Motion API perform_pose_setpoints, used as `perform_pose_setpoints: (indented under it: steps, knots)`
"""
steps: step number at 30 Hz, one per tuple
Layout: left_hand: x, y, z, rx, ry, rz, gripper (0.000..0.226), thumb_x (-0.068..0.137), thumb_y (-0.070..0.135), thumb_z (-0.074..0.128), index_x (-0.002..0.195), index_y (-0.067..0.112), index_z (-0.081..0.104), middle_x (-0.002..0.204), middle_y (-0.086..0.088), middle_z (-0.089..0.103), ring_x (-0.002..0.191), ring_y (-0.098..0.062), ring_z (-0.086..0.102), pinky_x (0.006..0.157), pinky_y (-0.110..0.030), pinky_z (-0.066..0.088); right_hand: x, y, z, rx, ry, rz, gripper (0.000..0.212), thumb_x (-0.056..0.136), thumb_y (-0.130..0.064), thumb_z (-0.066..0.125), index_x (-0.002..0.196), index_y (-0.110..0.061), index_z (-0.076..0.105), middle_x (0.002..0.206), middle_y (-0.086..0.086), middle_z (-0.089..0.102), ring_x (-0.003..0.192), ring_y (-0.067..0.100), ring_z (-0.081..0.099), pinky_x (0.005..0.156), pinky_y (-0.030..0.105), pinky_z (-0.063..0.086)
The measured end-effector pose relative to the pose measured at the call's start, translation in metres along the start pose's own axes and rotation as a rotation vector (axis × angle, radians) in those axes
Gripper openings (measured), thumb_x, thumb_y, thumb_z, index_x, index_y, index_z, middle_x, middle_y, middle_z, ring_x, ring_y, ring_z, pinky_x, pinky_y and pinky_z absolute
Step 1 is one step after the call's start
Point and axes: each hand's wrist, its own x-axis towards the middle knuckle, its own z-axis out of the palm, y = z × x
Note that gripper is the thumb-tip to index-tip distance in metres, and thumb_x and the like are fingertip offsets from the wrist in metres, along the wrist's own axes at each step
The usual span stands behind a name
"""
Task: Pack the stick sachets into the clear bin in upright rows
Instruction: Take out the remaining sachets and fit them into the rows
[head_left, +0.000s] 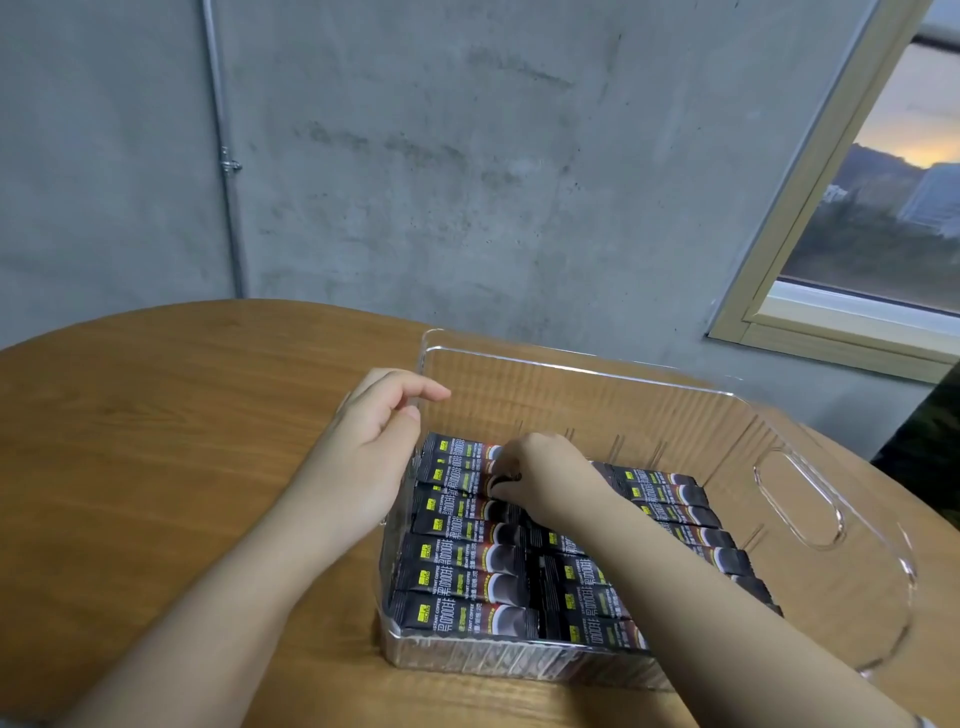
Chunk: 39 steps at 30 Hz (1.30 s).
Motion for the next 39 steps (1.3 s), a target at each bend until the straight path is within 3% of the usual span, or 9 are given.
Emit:
perform_pose_setpoints:
  steps: [5, 11, 18, 21, 24, 28, 31, 34, 39]
  knots:
    - [0.001, -0.003, 0.0, -0.011, -0.003, 0.012, 0.027, 0.094, 0.022, 0.037, 0.099, 0.033, 0.061, 0.105, 0.026, 0.053, 0.107, 0.003, 0.046, 0.084, 0.0, 0.028, 0.002, -0.002, 0.004, -0.006, -0.022, -0.061, 0.016, 0.087, -0.019, 0.063, 0.1, -0.014, 0.072, 0.098, 0.006, 0.07, 0.091, 0.025, 0.061, 0.072, 0.031, 0.049]
    - [0.0, -0.002, -0.001, -0.01, -0.004, 0.007, 0.036, 0.098, 0.004, 0.039, 0.097, 0.034, 0.061, 0.106, 0.025, 0.052, 0.11, 0.002, 0.046, 0.088, -0.006, 0.029, -0.011, 0.004, -0.01, 0.076, 0.099, -0.09, 0.02, 0.087, -0.017, 0.06, 0.103, -0.019, 0.071, 0.103, -0.001, 0.068, 0.093, 0.017, 0.059, 0.074, 0.027, 0.047]
    - [0.0, -0.001, -0.003, -0.005, -0.003, -0.017, 0.036, 0.098, 0.008, 0.043, 0.094, 0.041, 0.058, 0.1, 0.022, 0.053, 0.086, 0.001, 0.05, 0.072, -0.015, 0.036, -0.056, 0.03, -0.012, 0.15, 0.204, -0.162, 0.017, 0.09, -0.03, 0.062, 0.105, -0.026, 0.068, 0.092, -0.015, 0.054, 0.091, 0.005, 0.042, 0.074, 0.016, 0.029]
    - [0.0, 0.002, -0.006, 0.03, -0.014, -0.048, 0.031, 0.096, 0.015, 0.046, 0.096, 0.044, 0.058, 0.11, 0.012, 0.056, 0.097, -0.012, 0.054, 0.076, -0.019, 0.039, -0.081, 0.049, -0.009, 0.151, 0.221, -0.128, 0.018, 0.092, -0.032, 0.059, 0.106, -0.025, 0.069, 0.085, -0.024, 0.048, 0.088, 0.001, 0.042, 0.074, 0.007, 0.03]
    - [-0.003, 0.015, -0.008, 0.303, 0.025, 0.006, 0.031, 0.094, 0.014, 0.049, 0.105, 0.042, 0.059, 0.121, 0.009, 0.054, 0.117, -0.014, 0.047, 0.096, -0.031, 0.035, -0.107, 0.069, -0.01, 0.141, 0.228, -0.066, 0.018, 0.091, -0.034, 0.058, 0.102, -0.026, 0.07, 0.088, -0.02, 0.056, 0.089, 0.002, 0.049, 0.075, 0.008, 0.032]
    - [-0.009, 0.032, 0.003, 0.796, 0.082, 0.356, 0.044, 0.072, -0.009, 0.069, 0.106, 0.019, 0.069, 0.114, 0.001, 0.069, 0.125, -0.027, 0.052, 0.11, -0.039, 0.015, -0.138, 0.092, -0.014, 0.133, 0.287, 0.031, 0.012, 0.091, -0.03, 0.06, 0.09, -0.025, 0.071, 0.083, -0.017, 0.062, 0.077, -0.003, 0.053, 0.071, 0.005, 0.035]
    - [-0.024, 0.047, 0.03, 0.676, -0.118, 0.412, 0.031, 0.085, 0.01, 0.055, 0.111, 0.022, 0.069, 0.119, 0.006, 0.067, 0.125, -0.021, 0.054, 0.115, -0.032, 0.02, -0.153, 0.102, -0.015, 0.134, 0.322, 0.108, 0.014, 0.09, -0.033, 0.06, 0.082, -0.027, 0.07, 0.075, -0.013, 0.063, 0.078, -0.001, 0.055, 0.067, 0.011, 0.039]
    - [-0.046, 0.046, 0.058, 0.616, -0.45, 0.242, 0.046, 0.103, 0.039, 0.018, 0.144, 0.033, 0.038, 0.149, 0.021, 0.033, 0.143, 0.0, 0.02, 0.115, -0.019, 0.005, -0.163, 0.102, -0.013, 0.118, 0.335, 0.198, 0.034, 0.092, -0.044, 0.05, 0.063, -0.027, 0.054, 0.061, -0.008, 0.054, 0.07, 0.006, 0.052, 0.059, 0.022, 0.038]
    - [-0.062, 0.021, 0.063, 0.786, -0.656, 0.074, 0.053, 0.102, 0.043, 0.01, 0.153, 0.029, 0.009, 0.159, 0.018, 0.004, 0.145, 0.0, -0.004, 0.12, -0.027, -0.001, -0.159, 0.091, -0.013, -0.06, 0.164, 0.26, 0.043, 0.098, -0.049, 0.022, 0.103, -0.032, 0.06, 0.105, -0.016, 0.059, 0.103, 0.004, 0.052, 0.077, 0.026, 0.042]
